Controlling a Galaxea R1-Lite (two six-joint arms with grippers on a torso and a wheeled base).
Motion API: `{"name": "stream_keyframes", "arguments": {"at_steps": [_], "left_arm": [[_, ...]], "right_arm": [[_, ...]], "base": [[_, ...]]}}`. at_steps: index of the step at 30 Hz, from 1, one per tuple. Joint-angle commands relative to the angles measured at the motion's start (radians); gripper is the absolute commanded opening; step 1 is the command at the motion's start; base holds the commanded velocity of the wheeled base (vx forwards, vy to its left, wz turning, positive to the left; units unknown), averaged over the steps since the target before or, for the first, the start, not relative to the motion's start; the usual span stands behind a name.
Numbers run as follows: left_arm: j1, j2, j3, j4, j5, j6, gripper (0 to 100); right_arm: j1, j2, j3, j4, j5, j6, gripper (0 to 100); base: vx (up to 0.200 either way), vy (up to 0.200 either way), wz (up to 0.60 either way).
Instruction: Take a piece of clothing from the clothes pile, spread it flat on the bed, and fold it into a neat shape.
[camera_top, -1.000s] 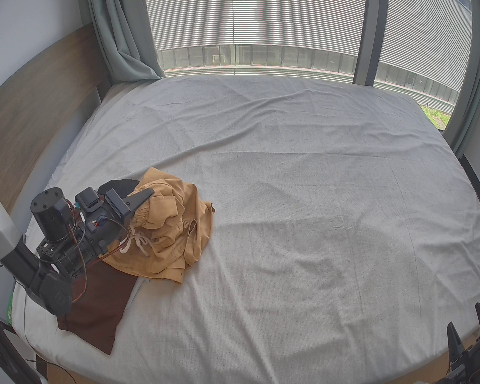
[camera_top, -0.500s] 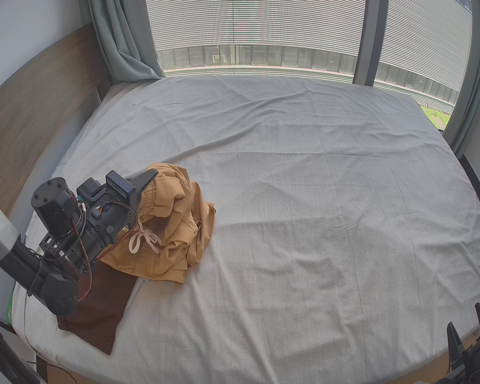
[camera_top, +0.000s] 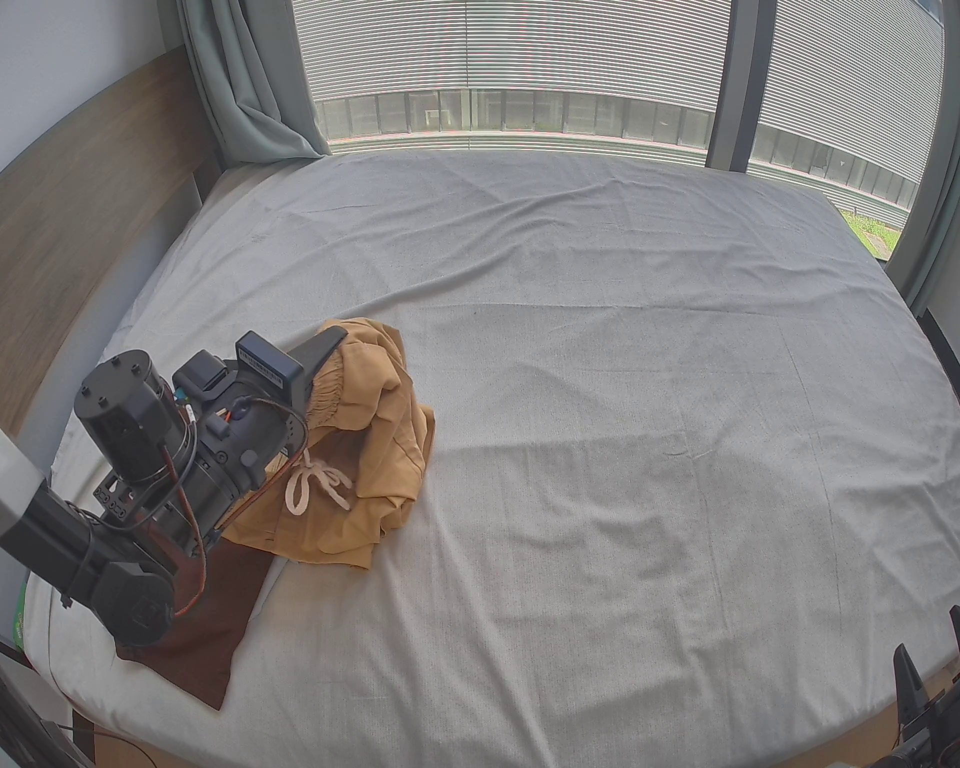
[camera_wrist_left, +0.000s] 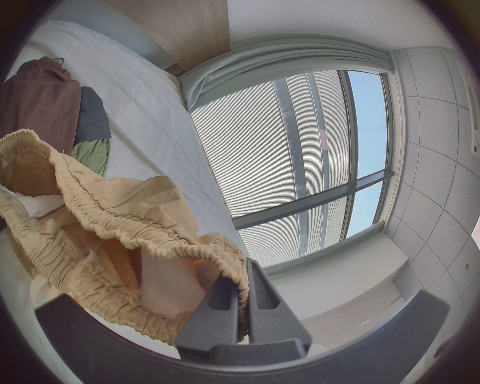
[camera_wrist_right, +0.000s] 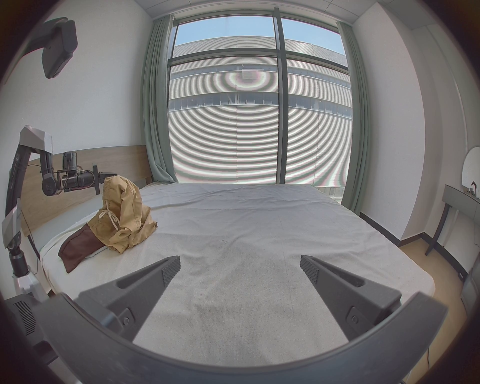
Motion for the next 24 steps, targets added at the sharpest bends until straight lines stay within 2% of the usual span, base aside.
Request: {"name": "stream_keyframes", "arguments": {"at_steps": [1,5,11,16,24], "left_arm": [[-0.038,-0.001,-0.029,0.001,0.051,-0.020,0],[-0.084,0.006,-0.066,0.005,0.130,-0.036,0],[-0.164,-0.001,-0.072,0.002,0.157,-0.037,0],[-0.210,0.003,-0.112,0.018,0.216,-0.037,0],[-0.263,0.001,-0.112,0.018,0.221,-0.037,0]], "right_arm": [[0.000,-0.016,0.018,0.000,0.000,0.000,100],[0.000,-0.016,0.018,-0.002,0.000,0.000,100],[0.000,-0.016,0.018,0.000,0.000,0.000,100],[0.000,-0.016,0.018,-0.002,0.000,0.001,100],[0.000,-0.016,0.018,0.000,0.000,0.003,100]], "base": [[0.000,0.000,0.00],[0.000,0.000,0.00],[0.000,0.000,0.00],[0.000,0.000,0.00],[0.000,0.000,0.00]]}}
